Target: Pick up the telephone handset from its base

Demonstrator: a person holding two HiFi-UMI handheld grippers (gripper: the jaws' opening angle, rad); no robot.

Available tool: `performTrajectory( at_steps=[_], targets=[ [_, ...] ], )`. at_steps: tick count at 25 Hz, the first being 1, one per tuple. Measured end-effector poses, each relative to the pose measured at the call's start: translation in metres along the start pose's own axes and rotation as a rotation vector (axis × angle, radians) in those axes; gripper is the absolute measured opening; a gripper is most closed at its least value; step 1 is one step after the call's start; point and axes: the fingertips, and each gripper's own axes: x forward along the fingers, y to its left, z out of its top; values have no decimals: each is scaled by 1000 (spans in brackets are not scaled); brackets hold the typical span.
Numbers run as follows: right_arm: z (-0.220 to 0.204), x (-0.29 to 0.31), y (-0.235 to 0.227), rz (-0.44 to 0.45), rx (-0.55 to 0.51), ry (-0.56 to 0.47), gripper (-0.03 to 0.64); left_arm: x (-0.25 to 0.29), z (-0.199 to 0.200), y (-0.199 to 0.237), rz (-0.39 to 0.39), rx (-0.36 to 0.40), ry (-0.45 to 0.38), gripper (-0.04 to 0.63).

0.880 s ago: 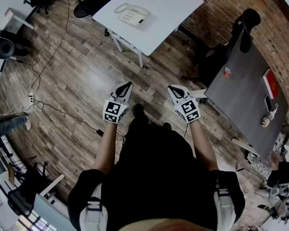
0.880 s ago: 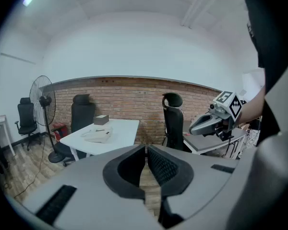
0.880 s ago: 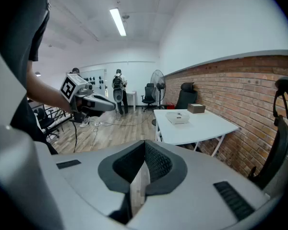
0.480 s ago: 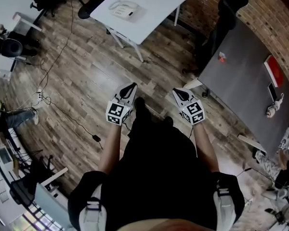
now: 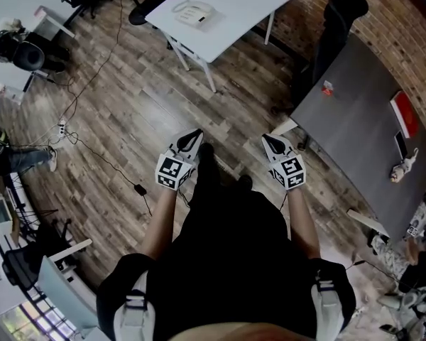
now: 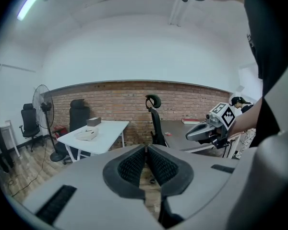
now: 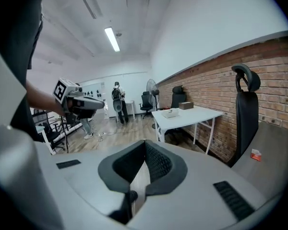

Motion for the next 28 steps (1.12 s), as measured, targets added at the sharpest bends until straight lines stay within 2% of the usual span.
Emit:
performTrajectory(
  at_steps=[3, 10, 16, 17, 18, 19, 24, 28],
  targets=[
    [6, 0, 1, 2, 18, -25, -3, 3, -2, 5, -9, 1, 2, 31],
    [13, 24, 4, -24, -1, 10, -3, 0, 16, 34, -22, 10, -41, 31],
    [30, 53, 19, -12, -1, 6, -3, -3, 22, 56, -48, 6, -71, 35],
    [31, 56, 23, -5, -5, 9, -3, -3, 24, 59, -51, 5, -82, 95],
    [32, 59, 28, 2, -10, 13, -3, -3, 25, 60, -55, 5, -88, 212],
    [31, 61, 32, 8, -16, 19, -3, -2, 26, 61, -61, 8, -89, 292],
    [22, 65, 44, 31, -26, 50, -3, 4, 22, 65, -64, 41, -72, 393],
    [5, 58, 46, 31, -16, 85, -3, 2, 27, 63, -74, 32, -92, 410]
  ],
)
